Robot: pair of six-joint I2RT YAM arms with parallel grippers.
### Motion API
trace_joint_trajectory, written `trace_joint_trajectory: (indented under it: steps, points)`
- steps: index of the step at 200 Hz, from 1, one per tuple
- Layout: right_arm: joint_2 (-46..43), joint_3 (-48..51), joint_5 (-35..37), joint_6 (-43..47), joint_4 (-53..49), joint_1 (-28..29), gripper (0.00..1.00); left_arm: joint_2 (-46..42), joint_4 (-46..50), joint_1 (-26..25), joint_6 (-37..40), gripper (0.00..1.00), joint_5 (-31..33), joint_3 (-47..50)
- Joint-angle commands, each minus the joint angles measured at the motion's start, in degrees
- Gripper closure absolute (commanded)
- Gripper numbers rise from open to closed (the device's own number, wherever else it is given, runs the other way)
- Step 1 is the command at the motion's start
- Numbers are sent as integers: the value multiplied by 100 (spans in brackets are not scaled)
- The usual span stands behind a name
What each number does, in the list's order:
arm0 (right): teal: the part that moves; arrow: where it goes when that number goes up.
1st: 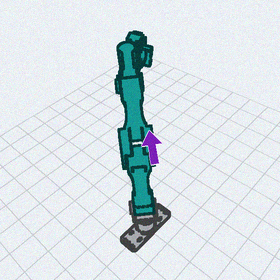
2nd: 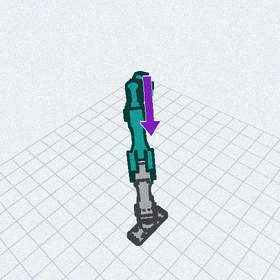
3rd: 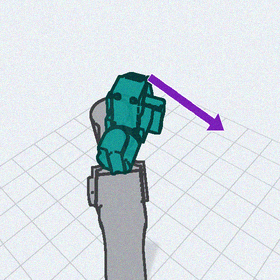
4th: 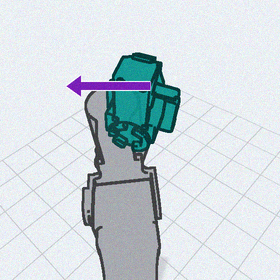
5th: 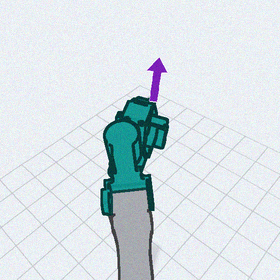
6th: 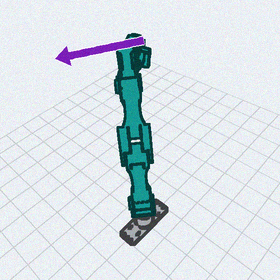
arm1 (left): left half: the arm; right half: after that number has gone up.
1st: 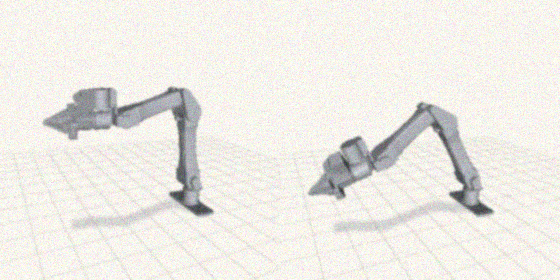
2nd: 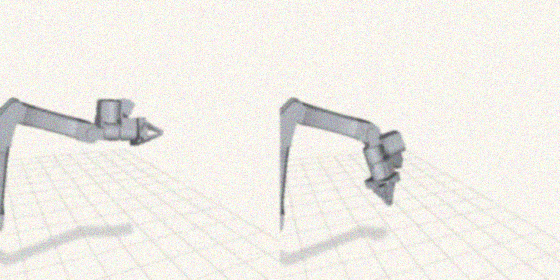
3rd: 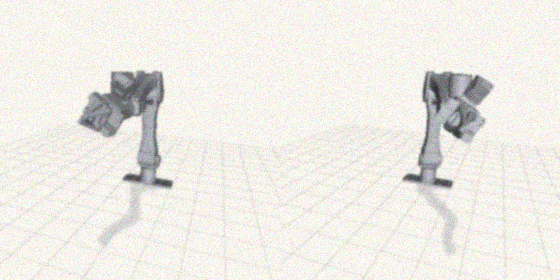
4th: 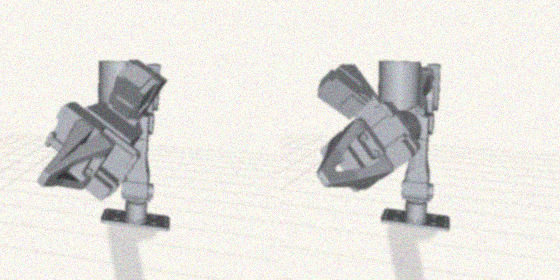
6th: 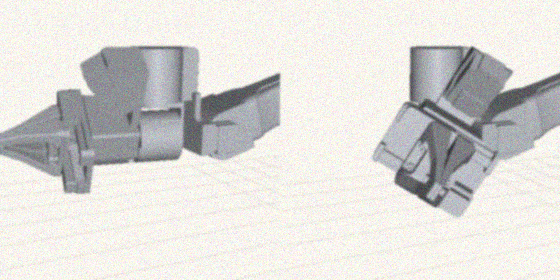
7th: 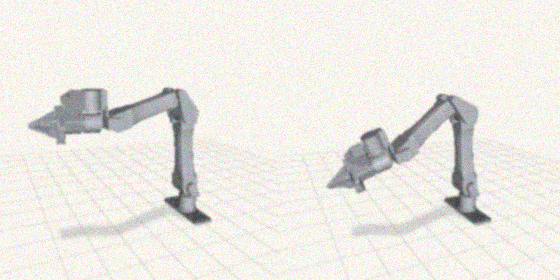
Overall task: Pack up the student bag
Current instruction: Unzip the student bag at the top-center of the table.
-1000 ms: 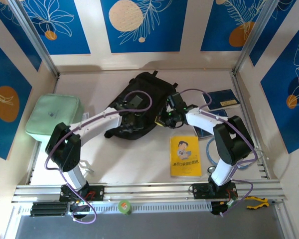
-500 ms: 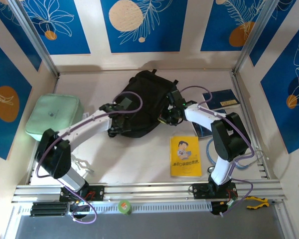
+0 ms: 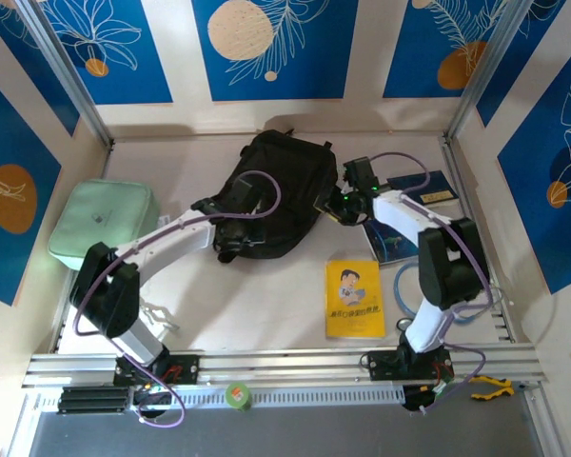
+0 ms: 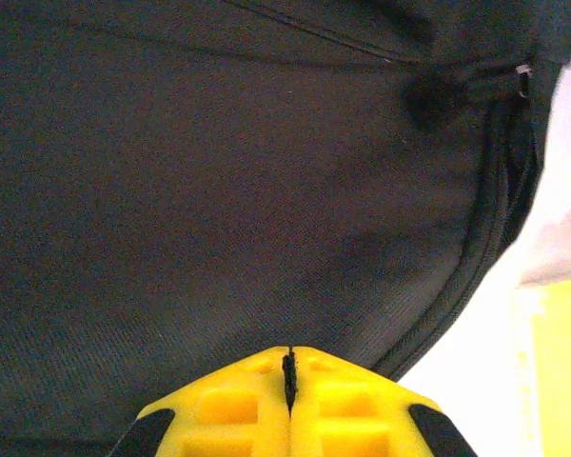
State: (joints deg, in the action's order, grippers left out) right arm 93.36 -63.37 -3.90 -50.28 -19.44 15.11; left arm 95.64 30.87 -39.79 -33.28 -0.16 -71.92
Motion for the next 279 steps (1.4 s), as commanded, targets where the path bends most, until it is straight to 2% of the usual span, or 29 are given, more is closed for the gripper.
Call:
trace_joint_trajectory:
  steps: [1, 23, 55, 127, 136, 173, 193, 242, 268, 279]
  points:
    - [-553, 493, -383, -604, -332, -93, 32, 211, -243, -267, 352, 100, -295, -403]
    - [-878, 933, -749, -1131, -163, 14, 27, 449, -164, -347, 428, 100, -447, -687]
    - [-886, 1210, -1050, -1830, 41, 257, 26, 733, -328, -495, 373, 100, -682, -896]
    - [146, 750, -1227, -2052, 359, 662, 26, 568, -372, -542, 337, 100, -425, -526]
    - [245, 665, -1191, -1995, 358, 689, 31, 540, -339, -547, 327, 100, -367, -484]
    - [299, 772, -856, -1916, 406, 738, 69, 235, 4, -544, 313, 100, 412, -235]
    - [291, 843, -652, -1818, 341, 672, 80, -25, 123, -513, 287, 100, 828, 29]
    - [257, 738, -29, -1447, 94, 629, 92, -283, 623, -250, 107, 100, 1452, 439]
    - [381, 505, 100, -1070, 134, 611, 93, -331, 662, -139, 110, 100, 1460, 553]
    - [507, 336, 28, -835, 194, 594, 93, -335, 480, -144, 219, 100, 1190, 606]
